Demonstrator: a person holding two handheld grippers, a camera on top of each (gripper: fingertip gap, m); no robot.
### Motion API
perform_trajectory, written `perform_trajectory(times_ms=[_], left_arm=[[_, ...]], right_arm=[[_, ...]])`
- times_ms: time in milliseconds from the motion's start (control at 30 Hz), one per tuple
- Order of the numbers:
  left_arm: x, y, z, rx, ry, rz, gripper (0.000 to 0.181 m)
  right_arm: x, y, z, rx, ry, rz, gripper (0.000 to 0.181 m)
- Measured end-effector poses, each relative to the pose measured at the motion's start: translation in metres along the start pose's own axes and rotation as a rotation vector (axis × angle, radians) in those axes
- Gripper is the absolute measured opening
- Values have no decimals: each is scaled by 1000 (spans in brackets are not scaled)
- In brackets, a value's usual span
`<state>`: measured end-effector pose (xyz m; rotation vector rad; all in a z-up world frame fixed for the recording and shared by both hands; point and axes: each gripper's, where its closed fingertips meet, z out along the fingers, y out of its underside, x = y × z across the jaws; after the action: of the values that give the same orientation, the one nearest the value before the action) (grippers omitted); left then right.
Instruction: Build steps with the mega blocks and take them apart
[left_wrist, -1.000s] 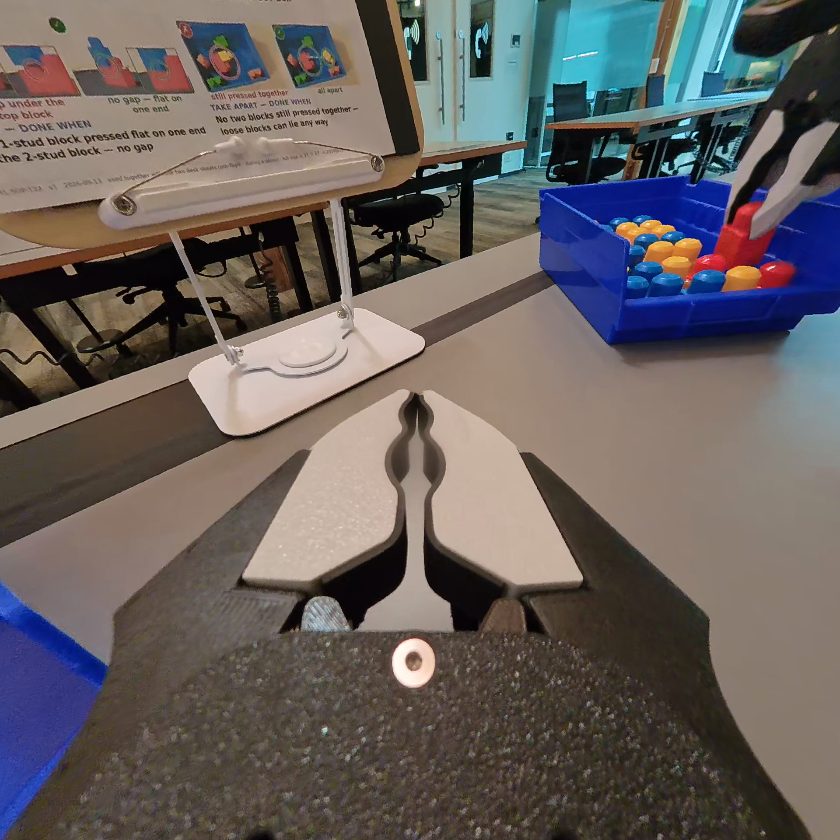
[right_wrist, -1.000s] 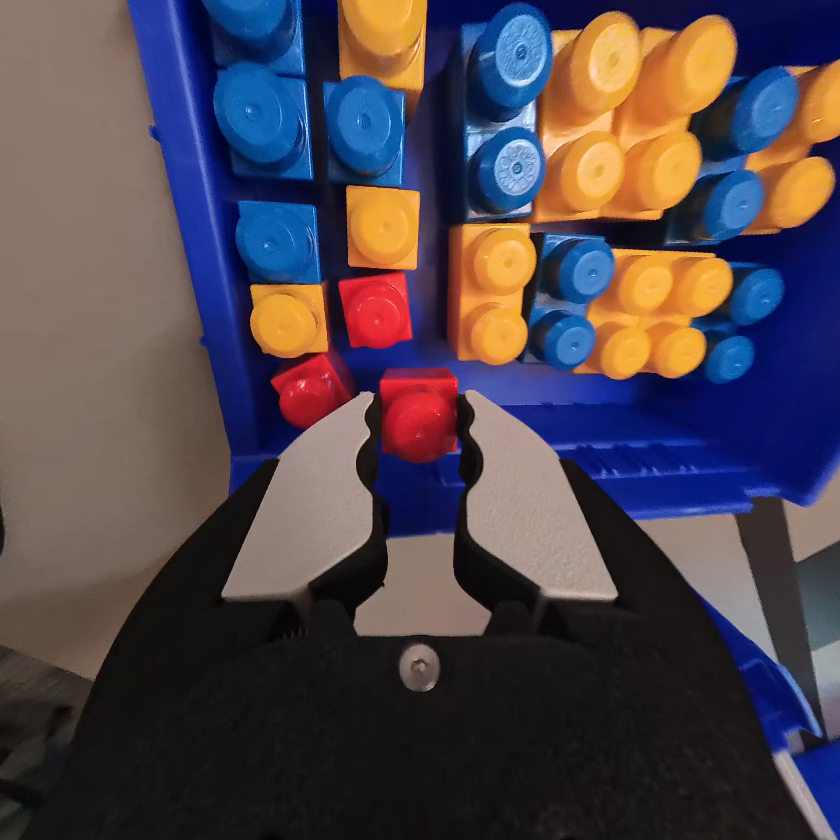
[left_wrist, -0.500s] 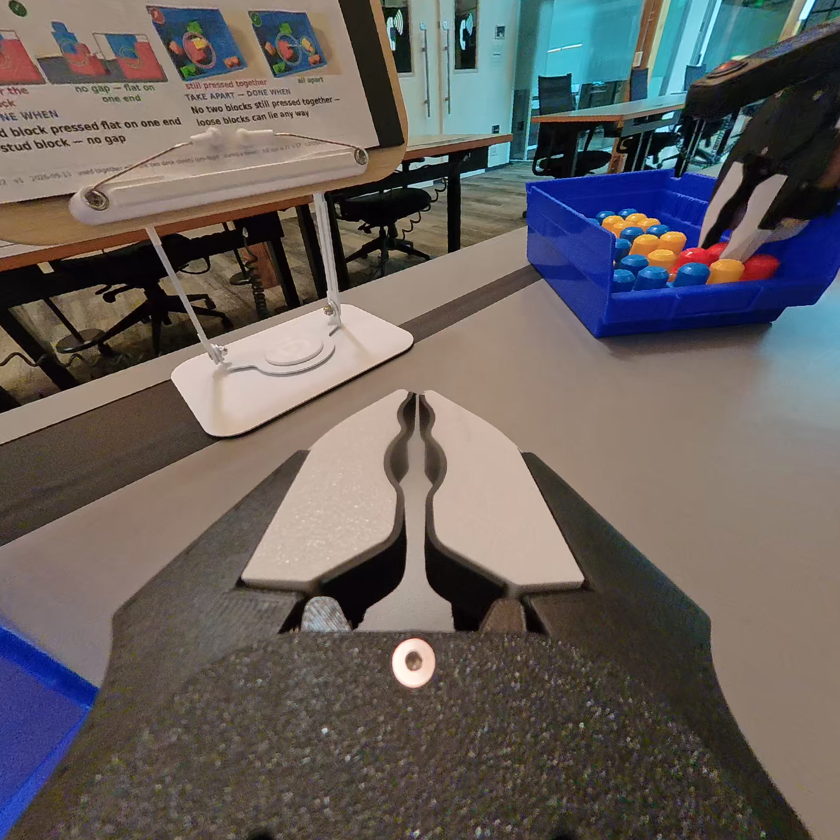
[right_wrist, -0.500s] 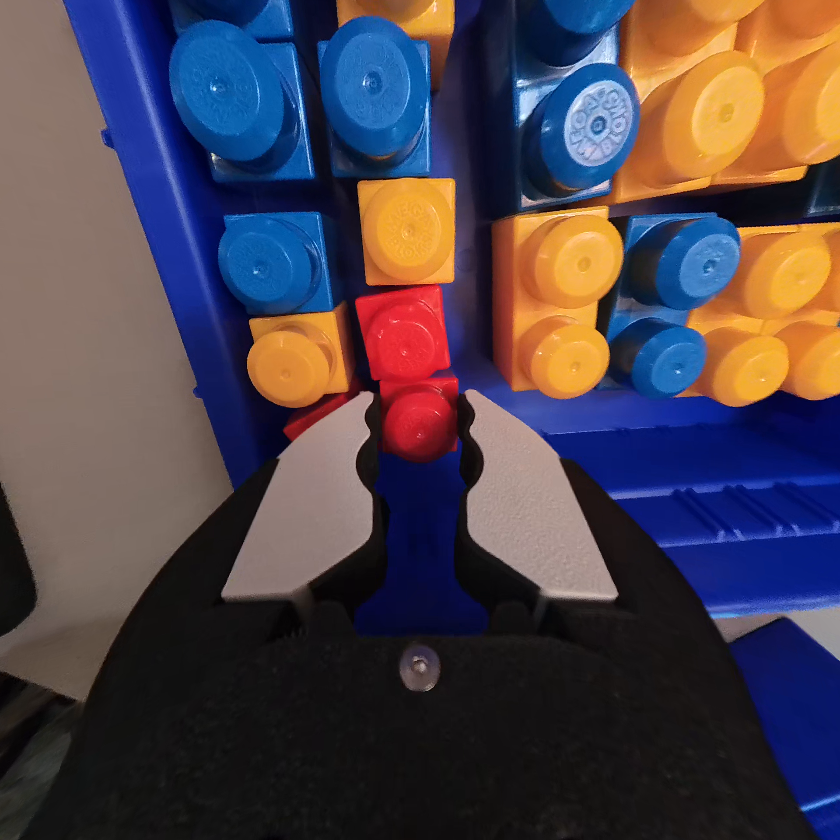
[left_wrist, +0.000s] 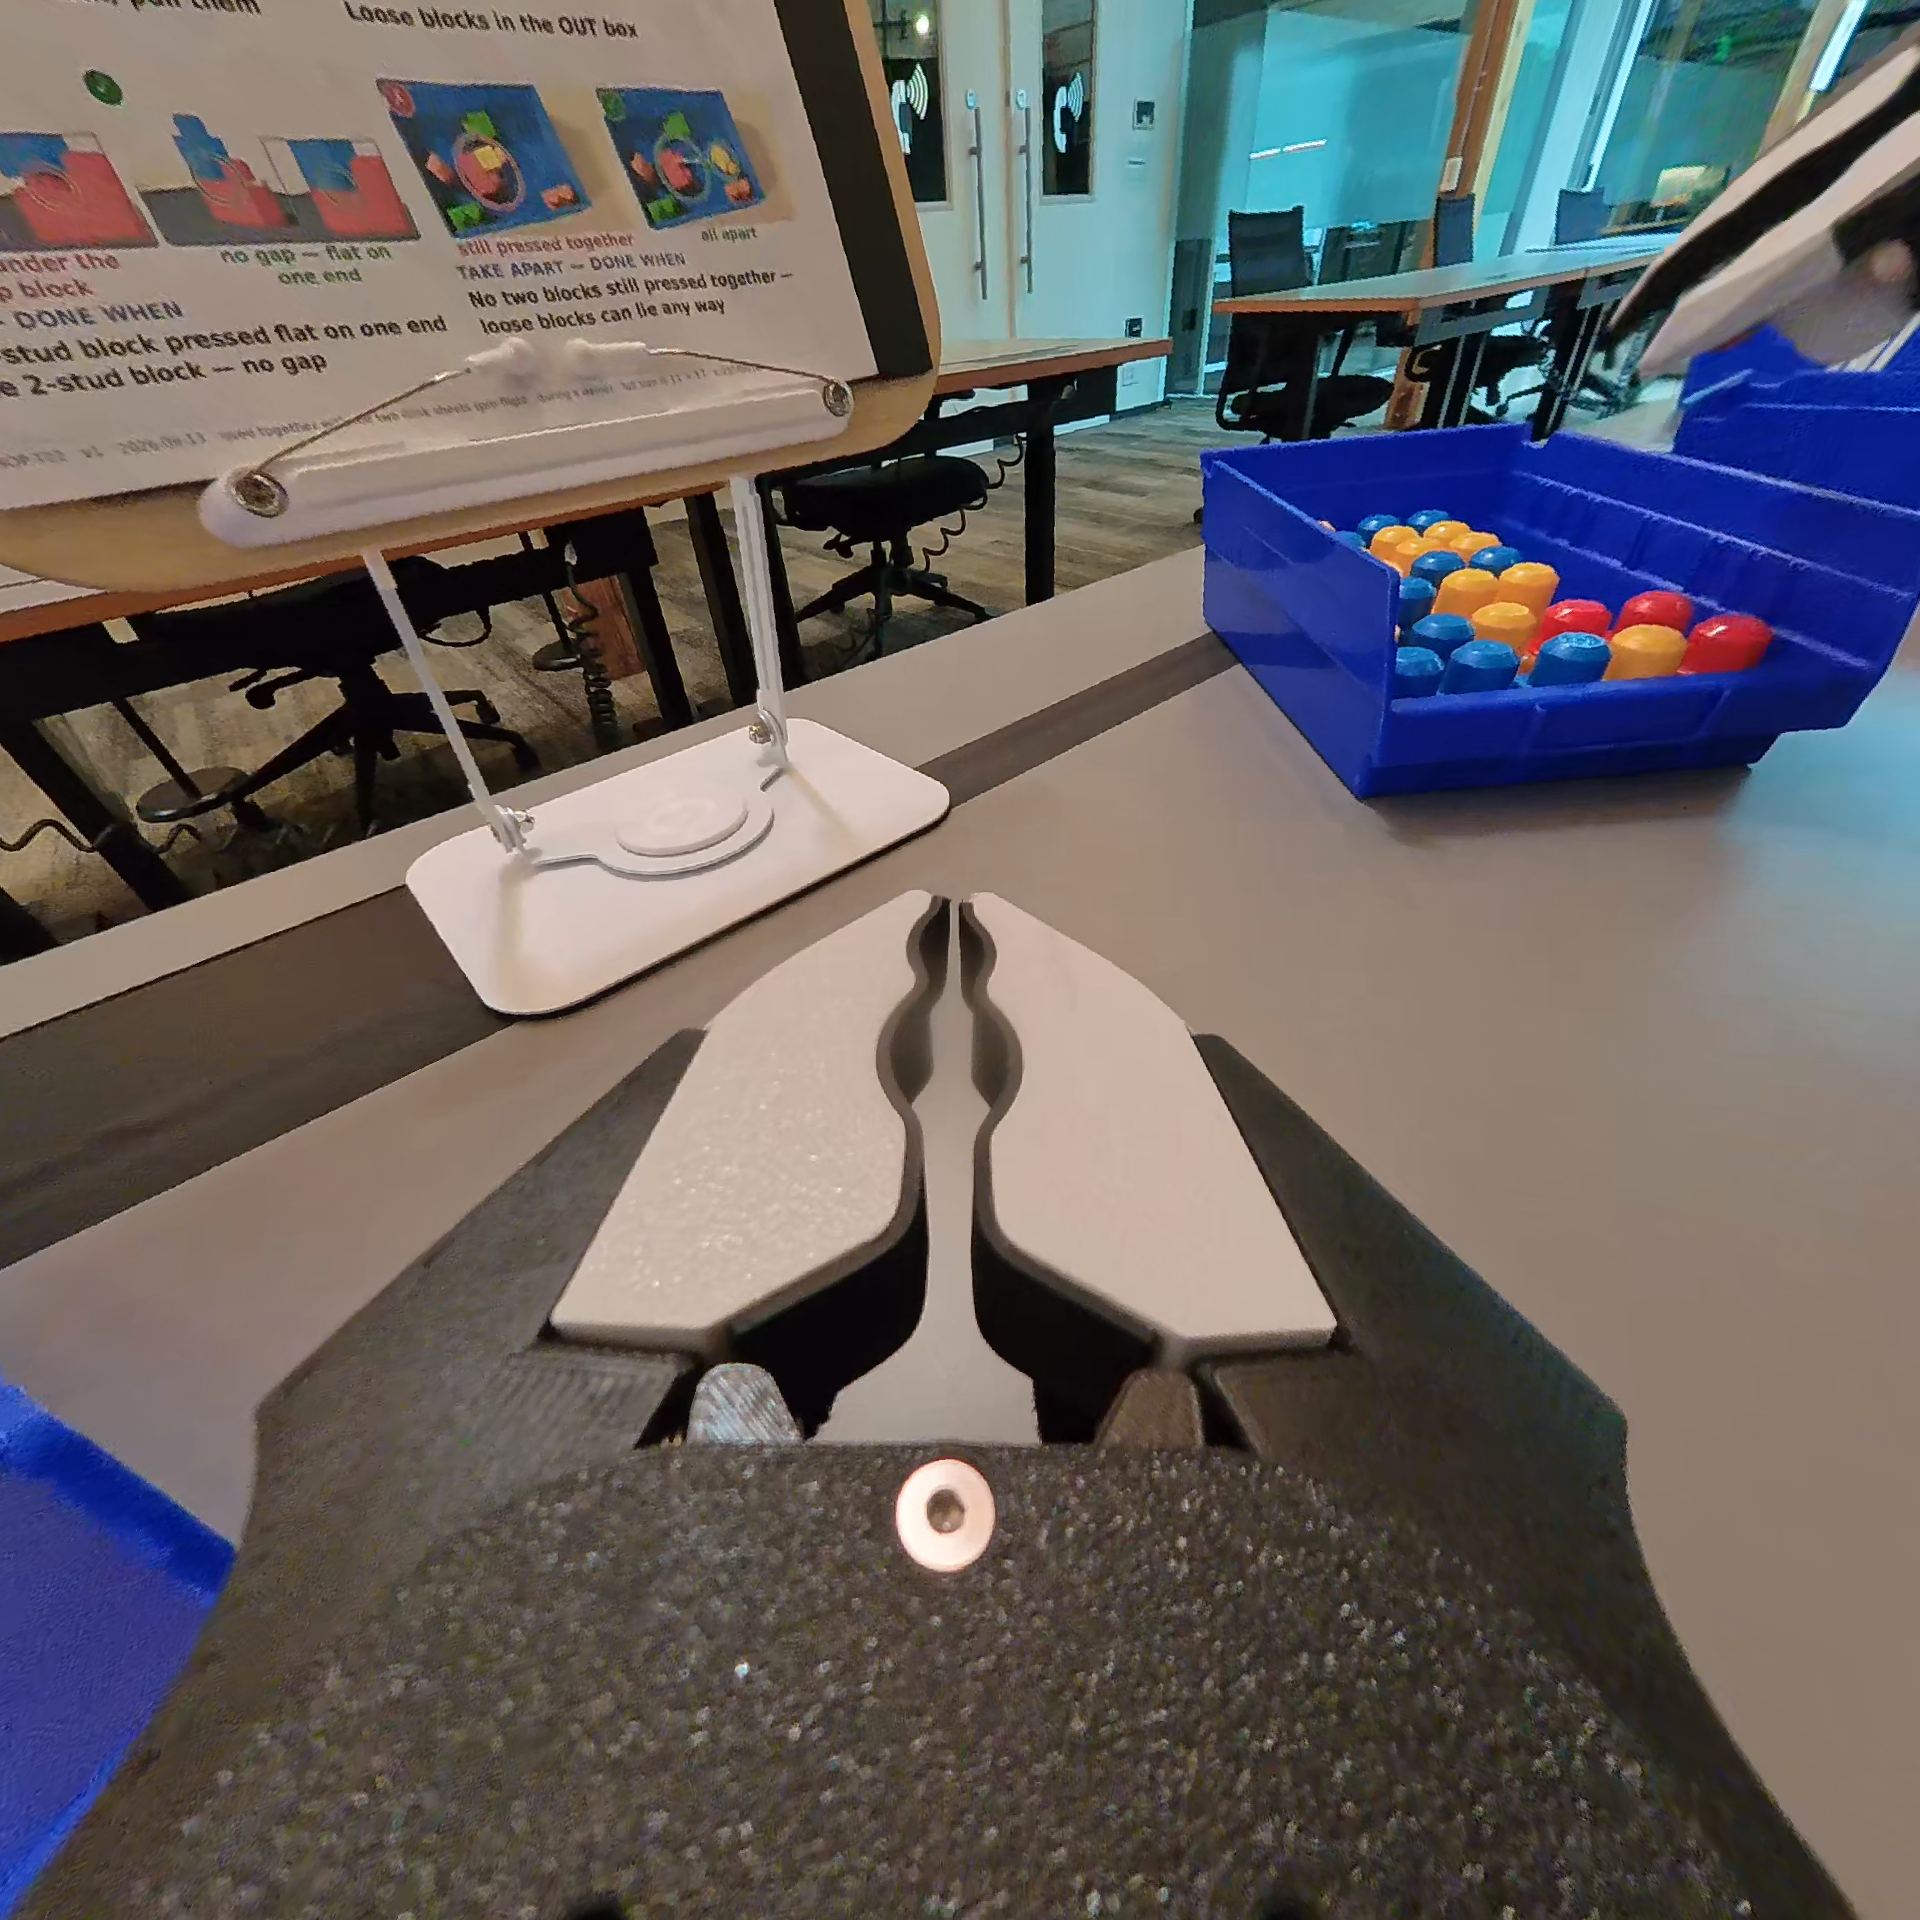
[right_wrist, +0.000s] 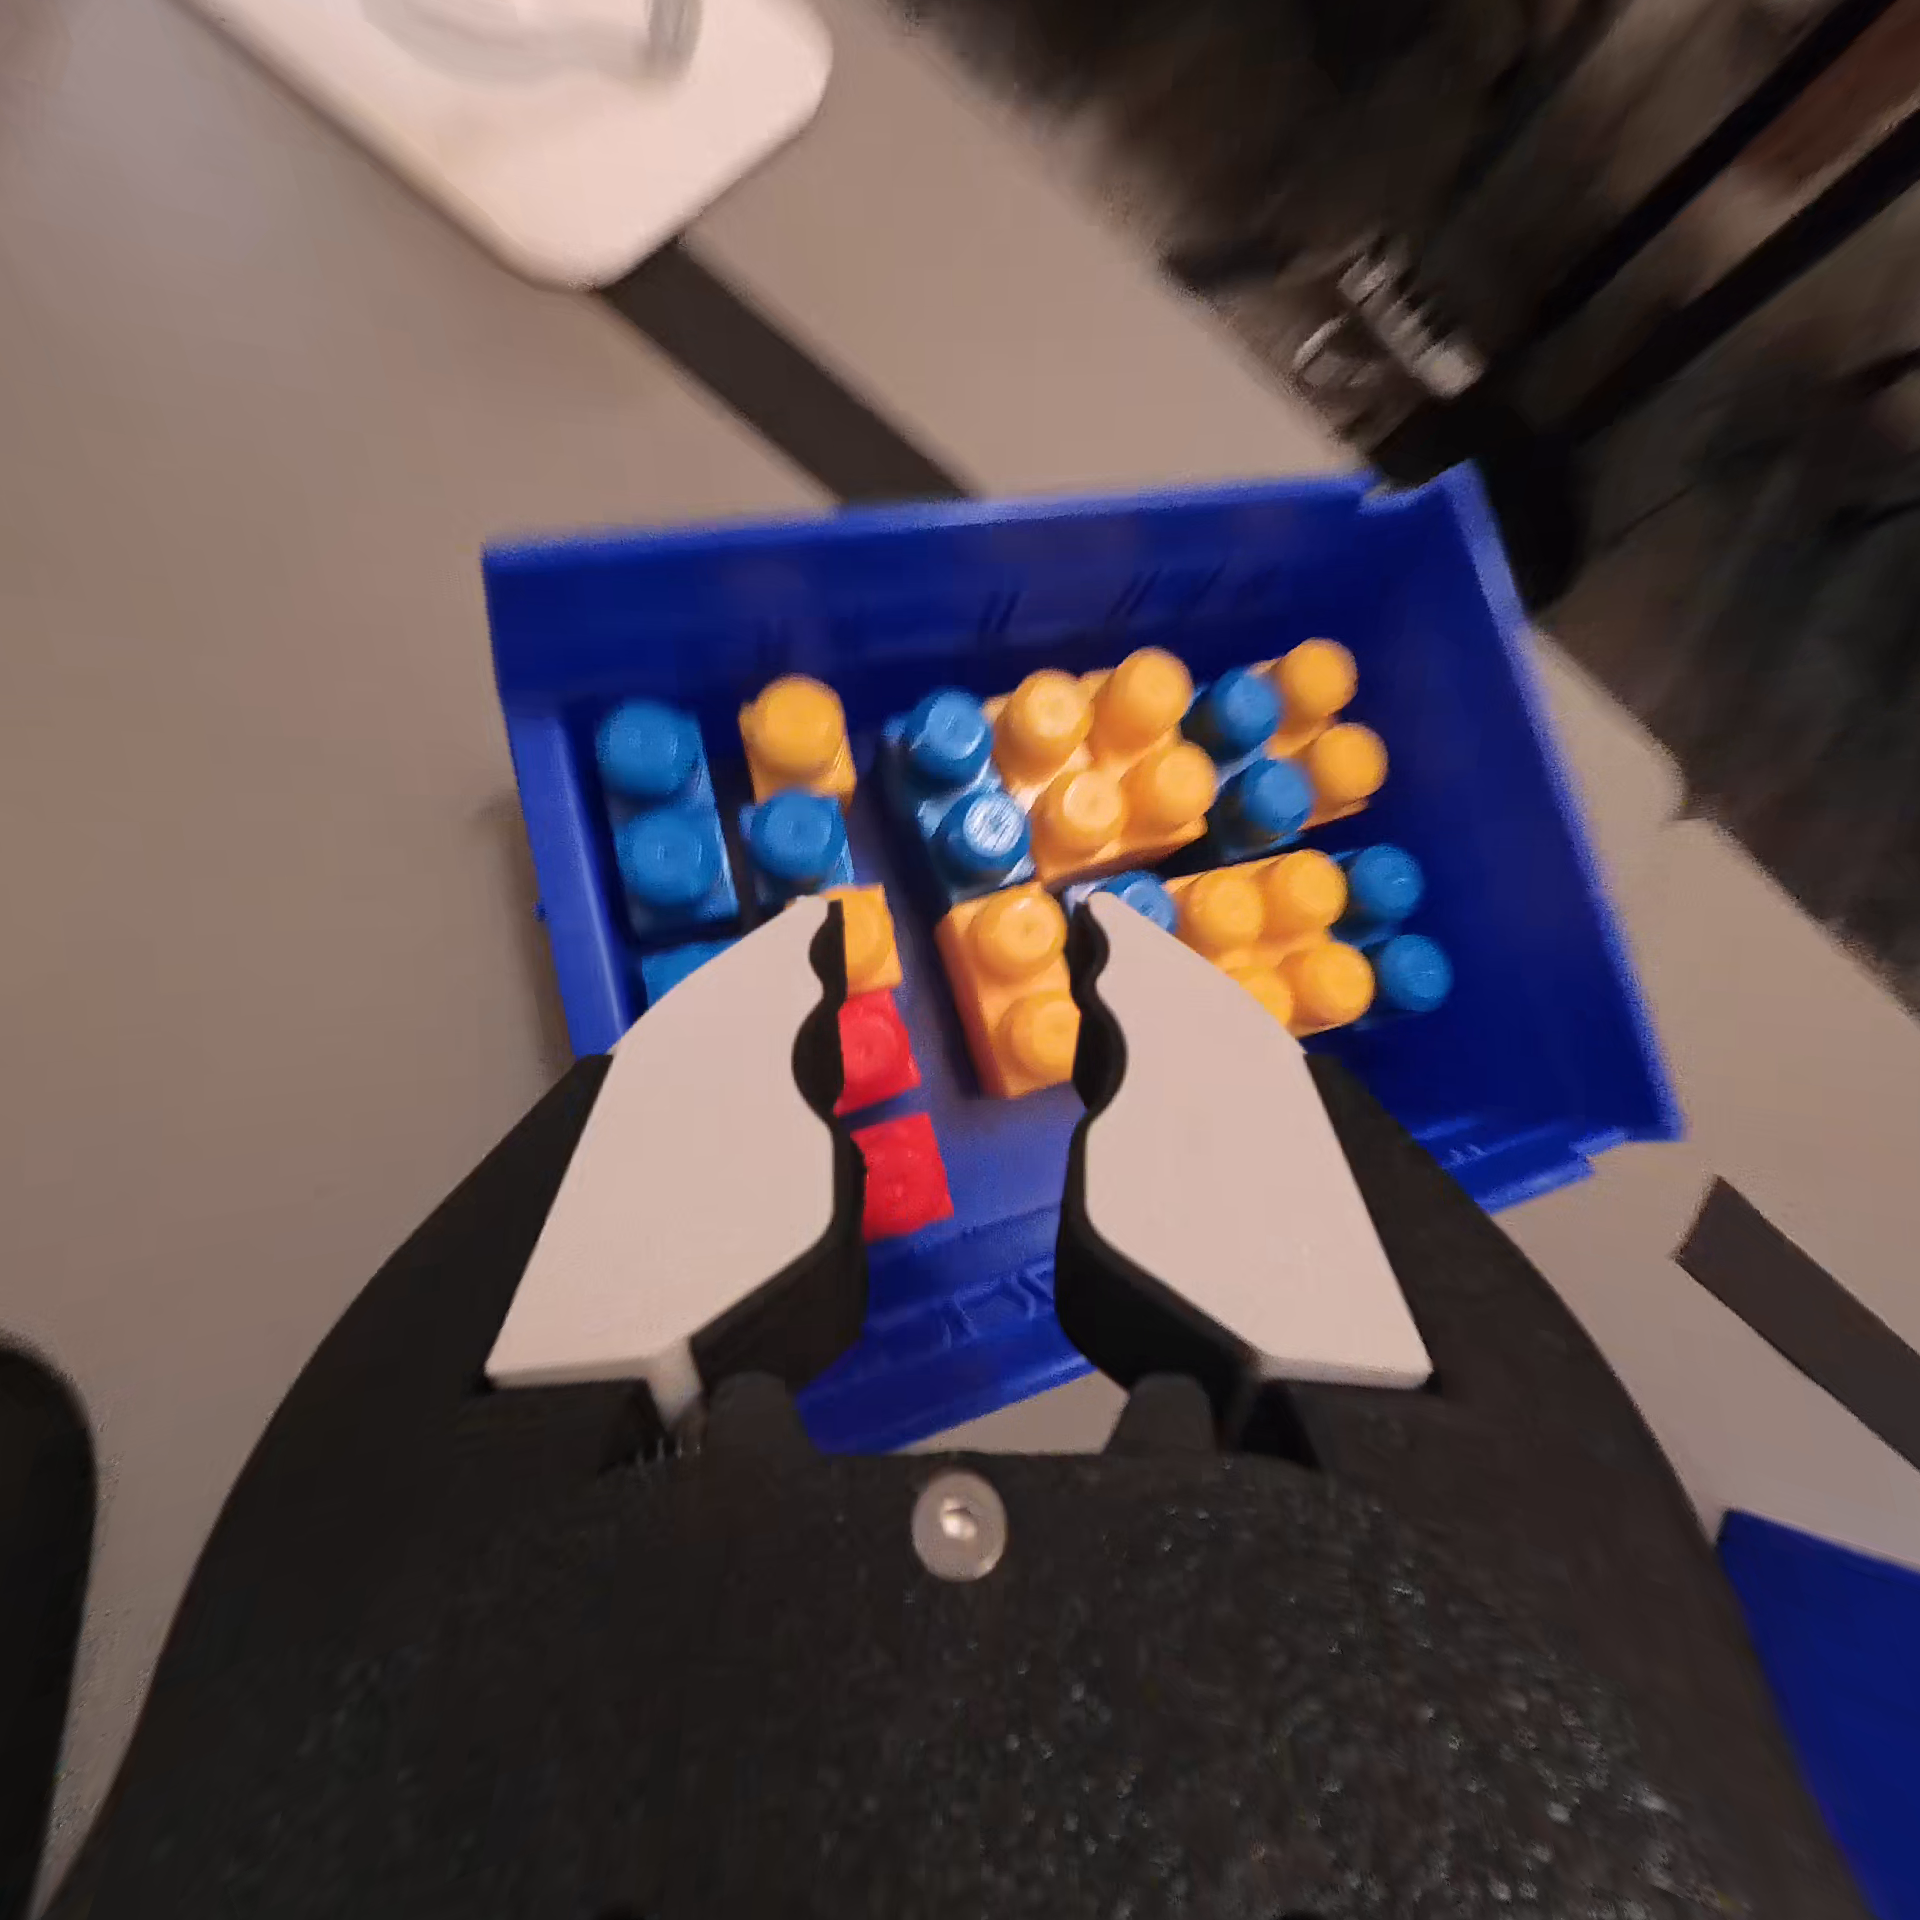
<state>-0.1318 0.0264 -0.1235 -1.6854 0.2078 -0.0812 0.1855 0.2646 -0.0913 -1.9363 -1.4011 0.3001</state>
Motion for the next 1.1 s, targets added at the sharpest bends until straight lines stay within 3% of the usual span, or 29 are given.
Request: perform_trajectory(times_ms=[33, 133, 267, 433, 567, 733, 833, 867, 1100], left_arm=[[0, 0, 0, 2, -1, -1, 1], [1, 0, 0, 2, 0, -2, 1], [3, -1, 0, 3, 8, -2, 1], [8, 1, 3, -2, 26, -9, 1], [8, 0, 1, 1, 19, -1, 1], [2, -7, -3, 28, 10, -32, 1], [1, -8, -5, 36, 7, -40, 1], [0, -8, -5, 35, 5, -40, 1], [-1, -9, -6, 39, 2, -40, 1]], right_arm=[[4, -6, -10, 63, 77, 49, 41], [12, -1, -42, 205, 290, 215, 45], [-4, 48, -71, 317, 489, 414, 61], [-46, 106, -54, 417, 560, 711, 65], [-41, 116, -36, 410, 630, 796, 66], [-27, 116, -16, 338, 715, 850, 48], [-17, 118, -13, 319, 799, 810, 10], [-13, 120, -15, 320, 825, 804, 6], [-13, 129, -22, 304, 758, 761, 5]])
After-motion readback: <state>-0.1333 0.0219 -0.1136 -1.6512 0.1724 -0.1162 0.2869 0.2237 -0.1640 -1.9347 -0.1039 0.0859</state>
